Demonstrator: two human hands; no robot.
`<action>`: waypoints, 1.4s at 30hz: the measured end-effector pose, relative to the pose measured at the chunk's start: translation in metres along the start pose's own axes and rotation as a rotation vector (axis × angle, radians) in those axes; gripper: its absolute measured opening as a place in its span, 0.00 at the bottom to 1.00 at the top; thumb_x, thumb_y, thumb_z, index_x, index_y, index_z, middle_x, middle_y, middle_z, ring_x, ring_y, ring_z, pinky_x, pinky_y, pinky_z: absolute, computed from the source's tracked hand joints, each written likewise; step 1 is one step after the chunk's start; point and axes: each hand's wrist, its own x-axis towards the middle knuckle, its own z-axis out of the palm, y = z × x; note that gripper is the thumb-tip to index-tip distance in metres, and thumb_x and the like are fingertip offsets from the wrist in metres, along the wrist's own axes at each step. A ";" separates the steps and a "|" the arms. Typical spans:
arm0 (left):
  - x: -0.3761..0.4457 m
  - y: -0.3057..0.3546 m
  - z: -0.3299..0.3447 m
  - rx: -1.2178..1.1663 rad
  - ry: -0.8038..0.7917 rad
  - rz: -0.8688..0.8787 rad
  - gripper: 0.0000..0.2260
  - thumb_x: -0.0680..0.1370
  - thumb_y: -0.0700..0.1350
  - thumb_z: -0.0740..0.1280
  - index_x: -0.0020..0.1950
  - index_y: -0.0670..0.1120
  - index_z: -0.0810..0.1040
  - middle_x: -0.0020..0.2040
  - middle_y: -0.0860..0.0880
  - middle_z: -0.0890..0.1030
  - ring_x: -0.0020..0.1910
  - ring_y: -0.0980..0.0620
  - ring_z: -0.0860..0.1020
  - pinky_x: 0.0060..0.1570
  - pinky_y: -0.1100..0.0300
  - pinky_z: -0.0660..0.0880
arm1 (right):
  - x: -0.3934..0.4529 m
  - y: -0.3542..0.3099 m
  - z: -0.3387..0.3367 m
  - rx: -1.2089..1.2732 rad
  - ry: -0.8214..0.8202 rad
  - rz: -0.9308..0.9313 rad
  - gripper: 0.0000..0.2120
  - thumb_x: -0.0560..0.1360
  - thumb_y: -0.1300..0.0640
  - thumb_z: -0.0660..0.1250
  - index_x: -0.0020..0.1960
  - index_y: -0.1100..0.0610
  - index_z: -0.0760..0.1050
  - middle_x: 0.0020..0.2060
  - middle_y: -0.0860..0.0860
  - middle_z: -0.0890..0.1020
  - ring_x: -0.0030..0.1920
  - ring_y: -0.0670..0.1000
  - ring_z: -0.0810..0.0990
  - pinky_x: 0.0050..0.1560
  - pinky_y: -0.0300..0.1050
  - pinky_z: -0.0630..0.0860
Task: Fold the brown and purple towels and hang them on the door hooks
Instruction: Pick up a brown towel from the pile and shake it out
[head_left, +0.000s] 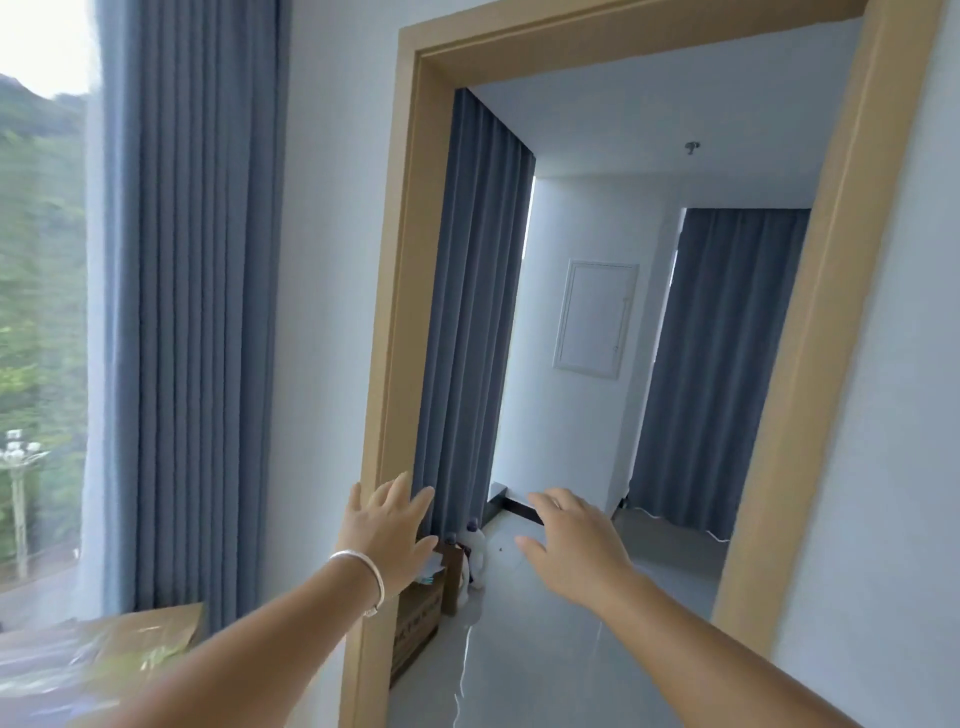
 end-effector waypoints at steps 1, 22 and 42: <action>0.004 -0.018 0.005 0.000 0.000 -0.025 0.29 0.80 0.63 0.50 0.78 0.55 0.50 0.79 0.49 0.51 0.77 0.44 0.53 0.75 0.40 0.48 | 0.017 -0.012 0.008 0.007 -0.005 -0.025 0.26 0.79 0.43 0.57 0.74 0.50 0.62 0.68 0.49 0.68 0.67 0.53 0.68 0.66 0.48 0.65; -0.166 -0.347 0.107 0.153 -0.234 -0.932 0.29 0.80 0.63 0.52 0.79 0.56 0.48 0.79 0.50 0.54 0.77 0.49 0.55 0.74 0.42 0.48 | 0.164 -0.414 0.203 0.329 -0.279 -0.890 0.27 0.80 0.41 0.56 0.76 0.47 0.56 0.75 0.48 0.60 0.74 0.53 0.59 0.75 0.53 0.54; -0.342 -0.343 0.405 -0.242 -0.665 -1.589 0.29 0.78 0.63 0.50 0.78 0.54 0.54 0.76 0.51 0.60 0.72 0.49 0.63 0.71 0.49 0.54 | 0.101 -0.550 0.544 0.143 -0.821 -1.421 0.29 0.77 0.43 0.62 0.74 0.53 0.64 0.72 0.52 0.67 0.70 0.54 0.68 0.71 0.49 0.64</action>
